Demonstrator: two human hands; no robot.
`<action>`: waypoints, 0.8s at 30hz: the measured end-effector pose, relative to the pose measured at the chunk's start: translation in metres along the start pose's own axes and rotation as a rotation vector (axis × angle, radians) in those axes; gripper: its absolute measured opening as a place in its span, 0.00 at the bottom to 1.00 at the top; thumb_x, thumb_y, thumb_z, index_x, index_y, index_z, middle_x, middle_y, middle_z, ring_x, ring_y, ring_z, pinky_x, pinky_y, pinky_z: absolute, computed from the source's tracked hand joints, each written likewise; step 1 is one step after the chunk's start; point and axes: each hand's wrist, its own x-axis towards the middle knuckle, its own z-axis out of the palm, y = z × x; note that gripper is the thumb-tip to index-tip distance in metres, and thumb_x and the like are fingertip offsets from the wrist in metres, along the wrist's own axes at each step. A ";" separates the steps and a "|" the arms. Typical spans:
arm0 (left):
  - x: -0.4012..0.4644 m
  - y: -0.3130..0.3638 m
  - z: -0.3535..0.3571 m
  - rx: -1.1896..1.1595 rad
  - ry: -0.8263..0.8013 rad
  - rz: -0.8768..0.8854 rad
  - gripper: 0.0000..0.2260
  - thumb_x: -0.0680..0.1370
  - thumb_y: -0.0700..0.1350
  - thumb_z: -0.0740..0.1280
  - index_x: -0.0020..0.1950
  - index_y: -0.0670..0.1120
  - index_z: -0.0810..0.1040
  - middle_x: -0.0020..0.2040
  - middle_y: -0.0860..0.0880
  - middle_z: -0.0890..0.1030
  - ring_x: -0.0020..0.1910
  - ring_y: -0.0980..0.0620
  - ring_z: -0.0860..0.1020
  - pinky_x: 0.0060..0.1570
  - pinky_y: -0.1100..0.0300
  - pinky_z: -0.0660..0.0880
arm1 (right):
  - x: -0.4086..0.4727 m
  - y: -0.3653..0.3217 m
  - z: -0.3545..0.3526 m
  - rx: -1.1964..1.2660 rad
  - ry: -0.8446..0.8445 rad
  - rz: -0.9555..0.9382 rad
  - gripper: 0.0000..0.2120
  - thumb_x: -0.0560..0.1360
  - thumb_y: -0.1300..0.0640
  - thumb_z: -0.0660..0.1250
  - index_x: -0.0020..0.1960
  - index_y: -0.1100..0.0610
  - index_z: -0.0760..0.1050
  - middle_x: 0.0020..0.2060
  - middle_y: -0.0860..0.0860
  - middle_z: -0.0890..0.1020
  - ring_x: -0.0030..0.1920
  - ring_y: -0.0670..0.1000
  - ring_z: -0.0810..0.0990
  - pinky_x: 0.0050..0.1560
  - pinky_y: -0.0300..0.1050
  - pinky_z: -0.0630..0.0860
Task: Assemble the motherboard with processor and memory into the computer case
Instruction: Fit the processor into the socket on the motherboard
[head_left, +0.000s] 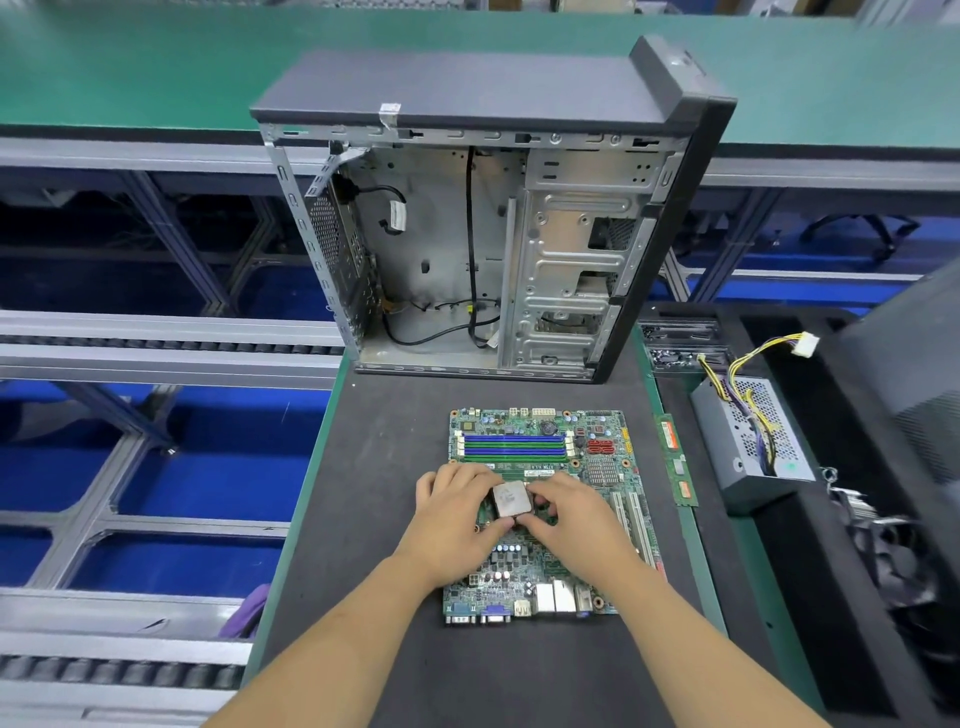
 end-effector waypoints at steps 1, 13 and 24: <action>0.000 0.001 0.000 0.009 0.010 -0.002 0.22 0.75 0.65 0.59 0.66 0.57 0.71 0.63 0.63 0.68 0.66 0.60 0.60 0.64 0.62 0.47 | 0.000 0.000 0.000 0.005 0.001 -0.001 0.15 0.78 0.48 0.71 0.63 0.49 0.80 0.44 0.39 0.72 0.43 0.41 0.70 0.43 0.36 0.66; 0.000 0.014 0.002 0.112 0.144 -0.012 0.17 0.72 0.62 0.62 0.52 0.52 0.73 0.54 0.57 0.74 0.57 0.54 0.70 0.60 0.57 0.59 | -0.003 -0.009 0.004 0.161 0.032 0.075 0.09 0.76 0.56 0.71 0.56 0.50 0.81 0.44 0.41 0.76 0.41 0.42 0.75 0.48 0.37 0.73; 0.002 0.017 0.003 0.212 0.258 0.026 0.15 0.67 0.56 0.62 0.45 0.47 0.75 0.47 0.53 0.78 0.49 0.49 0.77 0.53 0.54 0.64 | 0.011 -0.025 0.011 0.153 0.039 0.227 0.10 0.70 0.46 0.76 0.37 0.47 0.77 0.42 0.45 0.77 0.42 0.41 0.74 0.38 0.35 0.67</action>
